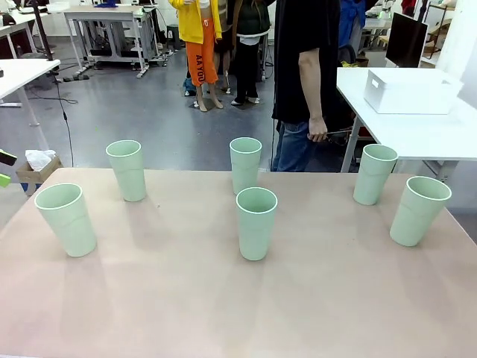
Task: Stack the cups and store them in the basket.
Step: Pick up two Reusable plastic cups , one in each hand.
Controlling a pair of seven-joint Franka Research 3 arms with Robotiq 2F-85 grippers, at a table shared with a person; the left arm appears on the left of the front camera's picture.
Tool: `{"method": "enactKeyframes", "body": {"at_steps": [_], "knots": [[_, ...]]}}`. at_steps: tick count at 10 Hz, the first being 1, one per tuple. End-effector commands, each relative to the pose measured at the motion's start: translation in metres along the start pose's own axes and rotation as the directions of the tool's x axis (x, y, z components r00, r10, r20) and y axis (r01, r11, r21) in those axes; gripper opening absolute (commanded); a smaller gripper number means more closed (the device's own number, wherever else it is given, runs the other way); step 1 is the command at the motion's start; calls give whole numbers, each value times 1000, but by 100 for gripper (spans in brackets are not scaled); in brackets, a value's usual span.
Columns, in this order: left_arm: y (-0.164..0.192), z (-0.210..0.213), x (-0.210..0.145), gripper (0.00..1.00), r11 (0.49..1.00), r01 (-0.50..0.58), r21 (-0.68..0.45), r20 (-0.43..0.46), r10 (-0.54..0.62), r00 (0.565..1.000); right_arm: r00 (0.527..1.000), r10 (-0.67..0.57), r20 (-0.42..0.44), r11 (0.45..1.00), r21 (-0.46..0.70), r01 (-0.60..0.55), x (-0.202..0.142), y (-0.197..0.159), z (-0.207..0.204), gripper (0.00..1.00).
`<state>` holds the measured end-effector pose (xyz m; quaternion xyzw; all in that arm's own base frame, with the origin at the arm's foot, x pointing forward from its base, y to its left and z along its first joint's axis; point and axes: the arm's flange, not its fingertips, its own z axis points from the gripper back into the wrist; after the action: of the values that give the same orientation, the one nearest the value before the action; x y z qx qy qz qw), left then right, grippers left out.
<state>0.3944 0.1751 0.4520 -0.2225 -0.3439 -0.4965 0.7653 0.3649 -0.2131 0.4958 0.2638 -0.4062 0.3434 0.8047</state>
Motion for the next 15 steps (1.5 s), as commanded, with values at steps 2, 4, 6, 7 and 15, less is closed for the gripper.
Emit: {"method": "enactKeyframes", "body": {"at_steps": [2,4,6,7,15], "knots": [[-16,7,1,100,999,33,9,73,-33,997,998,35,50,999,9,-35,3,11,-6,100],[-24,8,5,100,999,41,15,87,-42,995,998,29,53,1000,7,-30,4,13,-7,100],[-31,18,5,100,997,65,36,119,-69,990,995,44,84,999,13,-46,7,17,-6,100],[-36,24,9,100,994,94,55,137,-100,985,993,56,100,998,9,-57,10,21,-4,100],[-50,23,20,100,985,157,68,223,-168,960,986,96,133,995,23,-100,24,32,1,100]]}}
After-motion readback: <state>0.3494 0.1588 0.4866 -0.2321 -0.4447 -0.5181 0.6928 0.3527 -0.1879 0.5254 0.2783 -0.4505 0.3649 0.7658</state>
